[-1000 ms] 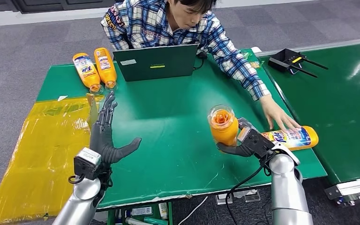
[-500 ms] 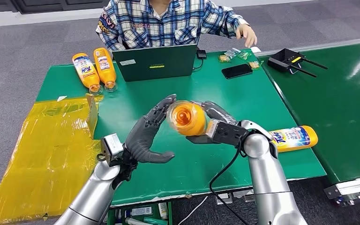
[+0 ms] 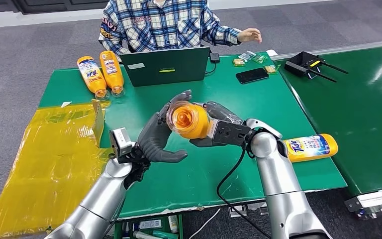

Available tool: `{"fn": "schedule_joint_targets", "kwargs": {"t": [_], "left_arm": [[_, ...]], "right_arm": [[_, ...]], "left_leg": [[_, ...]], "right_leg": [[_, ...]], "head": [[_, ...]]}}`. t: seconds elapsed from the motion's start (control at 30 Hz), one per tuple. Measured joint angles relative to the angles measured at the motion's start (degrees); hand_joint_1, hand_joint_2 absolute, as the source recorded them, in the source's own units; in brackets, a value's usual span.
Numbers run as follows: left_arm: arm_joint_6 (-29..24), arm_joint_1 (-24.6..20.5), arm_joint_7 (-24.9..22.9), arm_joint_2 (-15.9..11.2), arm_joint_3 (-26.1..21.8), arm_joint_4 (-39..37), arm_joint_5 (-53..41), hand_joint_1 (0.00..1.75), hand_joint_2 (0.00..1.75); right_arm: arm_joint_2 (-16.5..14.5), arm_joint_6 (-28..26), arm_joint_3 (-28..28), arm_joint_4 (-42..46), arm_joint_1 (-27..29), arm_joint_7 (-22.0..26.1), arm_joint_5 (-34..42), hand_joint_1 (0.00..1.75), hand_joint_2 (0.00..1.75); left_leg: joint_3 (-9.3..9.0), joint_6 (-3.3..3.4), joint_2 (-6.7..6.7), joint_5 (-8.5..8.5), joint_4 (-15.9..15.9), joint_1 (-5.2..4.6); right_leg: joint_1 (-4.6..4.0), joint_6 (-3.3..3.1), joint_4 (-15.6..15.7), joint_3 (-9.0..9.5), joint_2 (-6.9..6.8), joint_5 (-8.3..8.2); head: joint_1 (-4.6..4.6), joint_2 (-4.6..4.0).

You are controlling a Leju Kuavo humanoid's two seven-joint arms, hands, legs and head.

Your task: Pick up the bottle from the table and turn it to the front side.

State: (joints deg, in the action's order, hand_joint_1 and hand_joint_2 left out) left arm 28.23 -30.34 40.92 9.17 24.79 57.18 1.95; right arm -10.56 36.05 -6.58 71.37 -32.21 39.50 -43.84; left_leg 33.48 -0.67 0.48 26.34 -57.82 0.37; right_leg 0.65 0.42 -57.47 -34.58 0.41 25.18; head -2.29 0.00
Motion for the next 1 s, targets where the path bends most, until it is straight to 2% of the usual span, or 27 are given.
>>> {"fn": "schedule_joint_targets", "kwargs": {"t": [0.1, 0.13, 0.23, 0.27, 0.5, 0.93, 1.0], "left_arm": [[-0.88, -0.04, -0.01, 0.15, 0.0, -0.29, 0.0, 0.0, 1.75], [-1.24, -0.04, -0.01, 0.2, 0.0, -0.36, 0.0, 0.29, 1.75], [-2.56, -0.01, -0.03, 0.32, 0.0, -0.46, -0.15, 1.6, 1.75], [-3.09, 0.01, -0.04, 0.36, 0.0, -0.45, -0.31, 1.75, 1.75], [-5.46, 0.15, -0.22, 0.66, 0.0, 0.09, -1.16, 1.75, 1.75], [-5.97, 0.27, -0.28, 0.67, 0.0, 0.5, -1.14, 1.75, 1.75], [-6.05, 0.28, -0.28, 0.67, 0.0, 0.5, -1.13, 1.75, 1.75]], "right_arm": [[0.0, -0.01, 0.0, -0.4, -0.03, -0.01, -0.38, 1.75, 1.75], [0.0, -0.01, 0.0, -0.53, -0.04, -0.01, -0.46, 1.75, 1.75], [0.0, -0.04, 0.0, -0.9, -0.03, -0.01, -0.45, 1.75, 1.75], [0.0, -0.08, 0.0, -1.02, -0.03, -0.01, -0.42, 1.75, 1.75], [0.0, -0.14, 0.11, -1.54, 0.2, 0.07, -0.32, 1.75, 1.75], [0.0, -0.14, 0.24, -1.54, 0.21, 0.08, -0.31, 1.75, 1.75], [0.0, -0.15, 0.24, -1.54, 0.21, 0.08, -0.31, 0.89, 1.75]], "left_leg": [[0.0, 0.0, 0.0, 0.0, 0.0, 0.0], [0.0, 0.0, 0.0, 0.0, 0.0, 0.0], [0.0, 0.0, 0.0, 0.0, 0.0, 0.0], [0.0, 0.0, 0.01, 0.0, 0.0, 0.0], [0.0, 0.0, 0.0, 0.0, 0.0, 0.0], [0.0, 0.0, 0.0, 0.0, 0.0, 0.0], [0.0, 0.0, 0.0, 0.0, 0.0, 0.0]], "right_leg": [[-0.01, 0.0, 0.0, -0.01, 0.0, 0.0], [-0.01, 0.0, 0.0, -0.01, 0.0, 0.0], [-0.01, 0.0, 0.0, -0.01, 0.0, 0.0], [-0.01, 0.0, 0.0, -0.01, 0.0, 0.0], [0.0, 0.0, 0.0, -0.01, 0.0, 0.0], [0.0, 0.0, 0.0, -0.01, 0.0, 0.0], [0.0, 0.0, 0.0, -0.01, 0.0, 0.0]], "head": [[-0.01, 0.0], [-0.01, 0.0], [-0.01, 0.0], [-0.01, 0.0], [-0.01, 0.0], [-0.01, -0.01], [-0.01, -0.01]]}}
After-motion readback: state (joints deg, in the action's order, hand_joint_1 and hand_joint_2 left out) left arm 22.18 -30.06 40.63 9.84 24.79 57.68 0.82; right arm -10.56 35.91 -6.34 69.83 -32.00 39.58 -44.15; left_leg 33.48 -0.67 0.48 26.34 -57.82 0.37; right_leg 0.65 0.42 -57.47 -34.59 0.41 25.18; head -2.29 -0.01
